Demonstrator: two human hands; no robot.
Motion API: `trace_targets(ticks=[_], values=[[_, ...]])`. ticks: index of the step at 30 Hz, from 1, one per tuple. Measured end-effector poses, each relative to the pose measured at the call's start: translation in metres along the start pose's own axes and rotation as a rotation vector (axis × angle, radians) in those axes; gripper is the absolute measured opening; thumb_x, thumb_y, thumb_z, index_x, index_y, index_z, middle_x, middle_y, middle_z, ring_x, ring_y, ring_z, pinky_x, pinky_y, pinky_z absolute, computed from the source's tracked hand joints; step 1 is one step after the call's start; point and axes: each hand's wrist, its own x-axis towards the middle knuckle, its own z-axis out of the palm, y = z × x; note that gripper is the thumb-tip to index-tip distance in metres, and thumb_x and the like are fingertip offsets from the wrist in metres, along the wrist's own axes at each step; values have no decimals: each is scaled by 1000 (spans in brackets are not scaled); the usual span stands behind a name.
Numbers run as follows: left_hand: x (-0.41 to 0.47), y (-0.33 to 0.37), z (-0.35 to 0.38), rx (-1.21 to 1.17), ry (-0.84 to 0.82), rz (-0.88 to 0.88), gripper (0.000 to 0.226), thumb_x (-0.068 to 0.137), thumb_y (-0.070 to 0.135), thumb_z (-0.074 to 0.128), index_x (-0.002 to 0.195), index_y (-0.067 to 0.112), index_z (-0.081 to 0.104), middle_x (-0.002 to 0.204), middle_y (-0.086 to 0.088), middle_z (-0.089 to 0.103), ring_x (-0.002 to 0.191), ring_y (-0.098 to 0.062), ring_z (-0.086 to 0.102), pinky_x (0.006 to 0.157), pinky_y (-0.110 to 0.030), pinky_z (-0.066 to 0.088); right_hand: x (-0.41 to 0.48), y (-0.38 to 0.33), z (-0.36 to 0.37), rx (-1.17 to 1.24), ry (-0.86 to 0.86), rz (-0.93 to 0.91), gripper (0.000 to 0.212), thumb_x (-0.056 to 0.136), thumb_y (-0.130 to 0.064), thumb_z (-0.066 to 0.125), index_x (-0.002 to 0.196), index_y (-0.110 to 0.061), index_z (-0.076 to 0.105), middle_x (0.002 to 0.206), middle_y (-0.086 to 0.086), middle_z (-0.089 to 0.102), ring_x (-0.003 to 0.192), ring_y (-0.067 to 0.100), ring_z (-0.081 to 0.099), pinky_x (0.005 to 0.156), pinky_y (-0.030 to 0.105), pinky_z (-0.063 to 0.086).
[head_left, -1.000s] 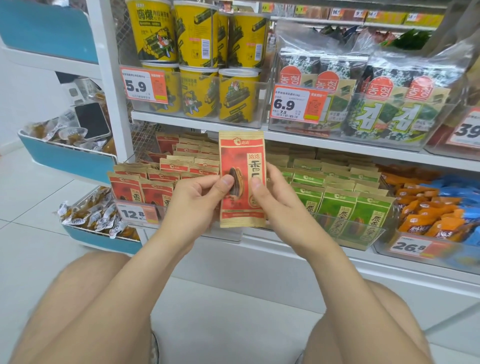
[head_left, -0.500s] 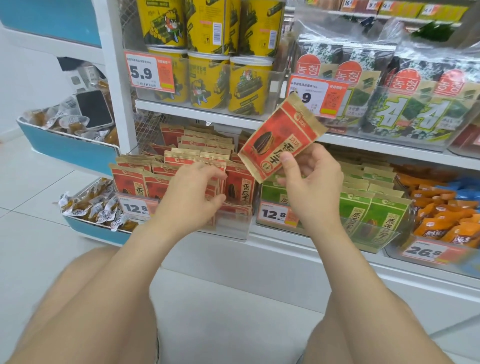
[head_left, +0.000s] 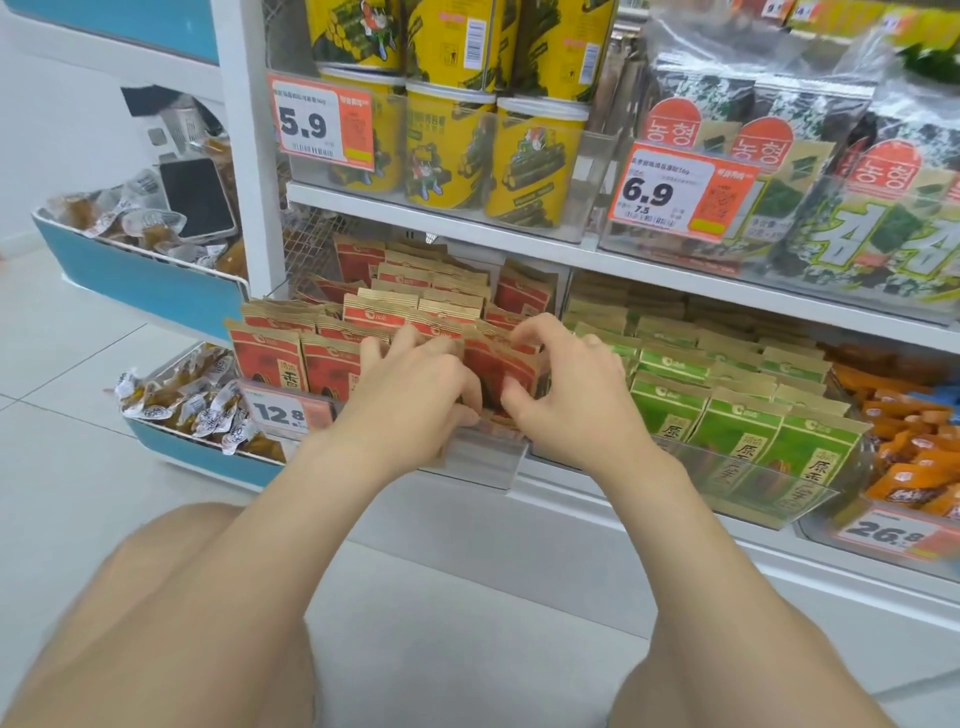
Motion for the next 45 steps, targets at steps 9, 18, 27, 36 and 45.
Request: trace_targets(ticks=[9,18,27,36,45], values=[[3,-1,8,-33,167,89,14,110,47,53,107,36,62,119,15,54,116,-17,47,107,-45,32,5,-2,-8,-198,-30,0,20,107,-28,58,117,-33,75,104,-11,75,117,25,50,96,43,27],[12,3,11,-173,235,118,30,100,38,71,113,29,46,132,6,41,117,-21,45,97,-47,44,35,-17,-22,-217,-308,41,36,100,-15,51,124,-27,75,106,-2,70,120,33,56,109,51,32],[29,10,16,-45,117,88,33,92,40,56,121,29,64,107,14,53,125,-21,36,114,-60,26,37,4,-10,60,79,93,17,100,-29,61,88,-28,73,80,-13,70,89,22,66,98,48,51],[24,25,21,-71,104,68,32,92,40,54,119,26,65,108,10,65,128,-24,44,110,-62,24,39,14,-12,-80,-8,81,17,105,-31,66,114,-36,80,114,-7,74,121,29,56,105,47,37],[21,26,21,-144,148,46,30,92,27,56,119,29,68,107,11,66,126,-18,49,116,-58,20,37,14,-5,-144,-19,24,4,100,-36,73,98,-33,75,98,-11,67,110,23,50,100,45,36]])
